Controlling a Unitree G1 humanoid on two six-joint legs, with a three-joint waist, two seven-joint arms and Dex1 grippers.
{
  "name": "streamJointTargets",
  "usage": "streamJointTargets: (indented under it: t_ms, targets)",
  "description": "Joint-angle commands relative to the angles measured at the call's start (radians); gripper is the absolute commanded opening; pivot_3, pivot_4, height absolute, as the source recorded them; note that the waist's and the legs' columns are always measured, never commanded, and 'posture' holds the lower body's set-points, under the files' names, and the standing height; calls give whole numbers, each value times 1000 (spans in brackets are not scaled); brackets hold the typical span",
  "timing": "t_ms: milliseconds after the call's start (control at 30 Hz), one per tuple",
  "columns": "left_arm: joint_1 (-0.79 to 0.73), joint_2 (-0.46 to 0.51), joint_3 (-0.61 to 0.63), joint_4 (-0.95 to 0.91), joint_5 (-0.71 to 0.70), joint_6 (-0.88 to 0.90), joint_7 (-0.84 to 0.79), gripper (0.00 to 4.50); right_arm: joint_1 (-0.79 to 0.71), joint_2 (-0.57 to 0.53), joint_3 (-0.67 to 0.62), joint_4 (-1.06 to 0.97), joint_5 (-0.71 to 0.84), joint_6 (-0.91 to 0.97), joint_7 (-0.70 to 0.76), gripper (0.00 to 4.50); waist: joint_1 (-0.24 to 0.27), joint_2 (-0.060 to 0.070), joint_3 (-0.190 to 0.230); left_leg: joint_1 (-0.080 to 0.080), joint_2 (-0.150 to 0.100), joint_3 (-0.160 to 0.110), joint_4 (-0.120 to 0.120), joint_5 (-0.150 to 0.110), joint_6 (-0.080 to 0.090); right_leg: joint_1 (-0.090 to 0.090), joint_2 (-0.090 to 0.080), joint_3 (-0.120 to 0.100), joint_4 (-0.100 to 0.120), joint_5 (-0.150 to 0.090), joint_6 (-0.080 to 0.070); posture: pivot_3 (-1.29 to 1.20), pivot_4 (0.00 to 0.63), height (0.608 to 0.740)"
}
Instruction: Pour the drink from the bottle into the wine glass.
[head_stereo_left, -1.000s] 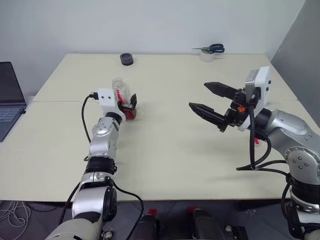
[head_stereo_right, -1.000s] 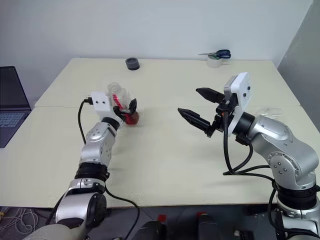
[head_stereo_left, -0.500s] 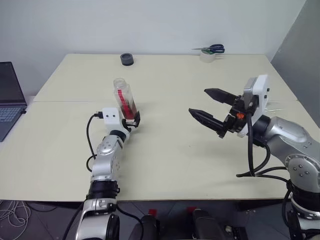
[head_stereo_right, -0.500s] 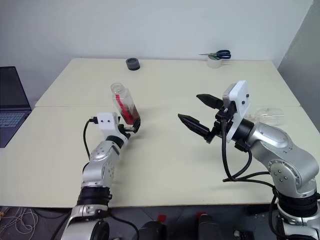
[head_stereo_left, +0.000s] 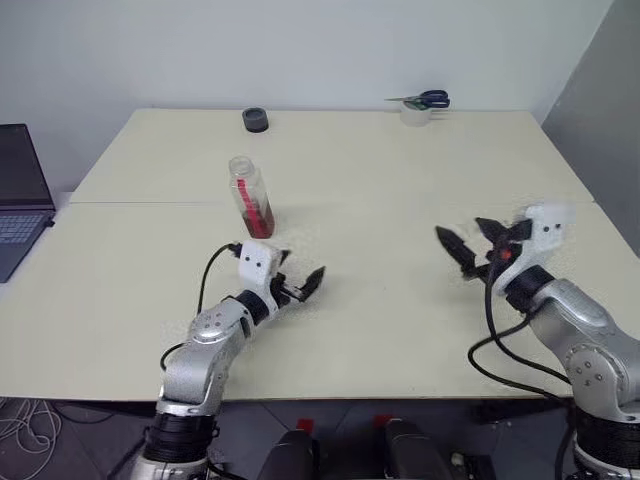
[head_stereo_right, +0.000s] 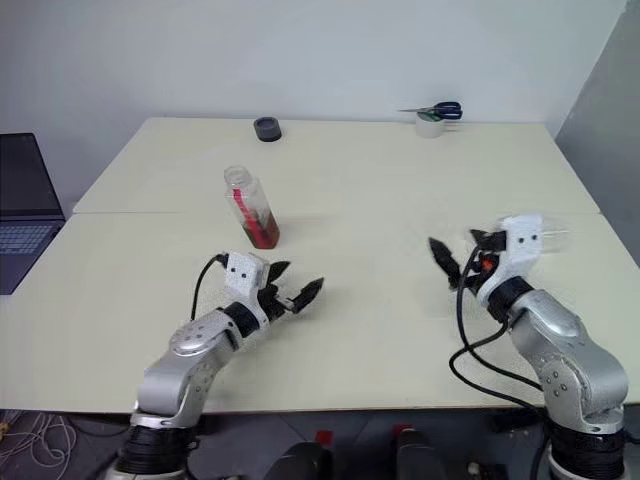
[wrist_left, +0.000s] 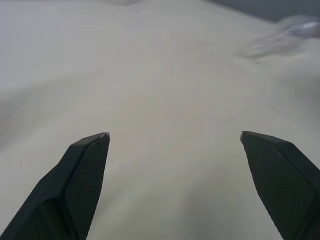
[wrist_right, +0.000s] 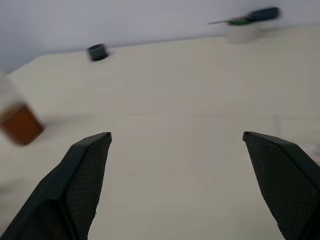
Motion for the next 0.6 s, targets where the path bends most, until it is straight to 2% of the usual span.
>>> streamJointTargets:
  t_ms: [33, 267, 367, 600]
  targets:
    - [-45, 55, -13, -99, -83, 48, -97, 4479, -70, 97, -98, 45, 78, 26, -138, 4500, -4, 1, 0, 0, 0, 0, 0, 0, 0, 0, 1, 0, 0, 0, 0, 0, 150, 740]
    - [-120, 90, 4, -116, -172, 120, -138, 4479, -213, 235, -241, 221, 157, -22, -312, 4500, -19, 2, 0, 1, 1, 1, 0, 0, 0, 0, 6, 1, 0, 0, -1, 0, 150, 740]
    - [-102, 100, -2, -131, -172, 122, -133, 4479, -302, 300, -323, 322, 226, -85, -396, 4500, -22, 2, 0, 1, 1, 1, 0, 0, 0, 0, 6, 1, 0, 1, -1, 0, 150, 740]
    - [-87, 121, 37, -170, -175, 156, -76, 4479, -442, 368, -404, 560, 297, -235, -445, 4500, -26, 4, 0, 1, 2, 2, -1, 0, 1, -1, 7, 1, 1, 1, -1, 0, 150, 740]
